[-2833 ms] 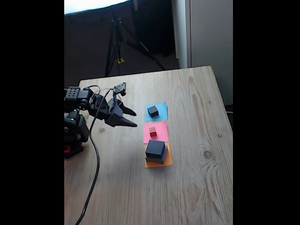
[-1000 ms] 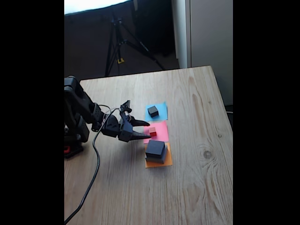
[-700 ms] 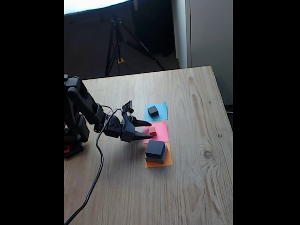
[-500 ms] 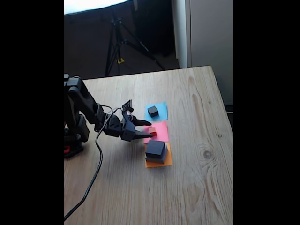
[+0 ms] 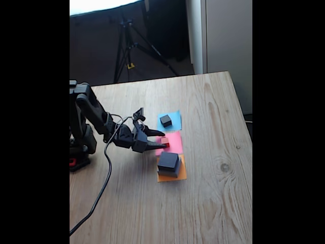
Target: Tower of hanoi
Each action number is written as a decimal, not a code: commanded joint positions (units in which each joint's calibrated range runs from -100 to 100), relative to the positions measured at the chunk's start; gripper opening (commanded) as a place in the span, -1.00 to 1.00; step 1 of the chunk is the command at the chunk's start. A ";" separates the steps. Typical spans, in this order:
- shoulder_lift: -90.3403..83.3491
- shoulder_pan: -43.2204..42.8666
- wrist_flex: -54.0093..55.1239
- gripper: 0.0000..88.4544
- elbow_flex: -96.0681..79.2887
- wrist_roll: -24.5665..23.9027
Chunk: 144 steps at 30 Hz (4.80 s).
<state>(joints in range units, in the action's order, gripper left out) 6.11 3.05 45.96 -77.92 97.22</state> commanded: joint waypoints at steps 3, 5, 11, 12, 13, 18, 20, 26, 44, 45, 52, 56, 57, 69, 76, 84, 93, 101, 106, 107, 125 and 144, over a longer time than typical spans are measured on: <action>-0.21 -0.25 -0.10 -0.57 2.20 1.27; -0.21 -0.16 -0.75 -0.59 2.65 1.27; -0.13 0.09 -1.72 -0.68 3.47 1.77; -0.13 0.17 -1.89 -0.68 3.47 2.28; -0.13 0.17 -1.89 -0.70 3.38 2.61; -0.13 0.17 -2.05 -0.81 3.01 2.78; -0.13 0.17 -2.29 -0.84 3.01 2.78; -0.13 0.00 -3.10 -0.93 3.01 2.78; -29.51 -1.92 -43.16 -0.99 9.01 -12.11; -32.08 -2.34 -48.51 -0.99 10.92 -13.61; -44.57 -5.26 -82.26 -0.98 27.38 -18.29; -47.37 -6.85 -97.07 -0.98 38.20 -19.96; -47.75 -7.35 -100.63 -0.98 41.10 -20.13; -46.16 -13.79 -132.44 -0.98 76.92 -27.32; -49.26 -17.38 -138.75 -0.98 80.29 -27.99; -53.50 -18.97 -121.35 -0.97 57.47 -23.98; -52.22 -19.97 -85.17 -0.98 28.29 -11.60; -42.98 -20.89 -56.84 -0.98 14.92 -1.90; -34.12 -20.72 -46.16 -0.97 14.83 0.77; -32.31 -20.64 -44.38 -0.97 14.92 1.44; -15.80 -22.90 -28.43 -0.97 14.74 2.78; -11.56 -23.81 -24.47 -0.97 13.38 2.78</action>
<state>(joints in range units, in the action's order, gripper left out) -4.66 -20.08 20.26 -64.71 98.96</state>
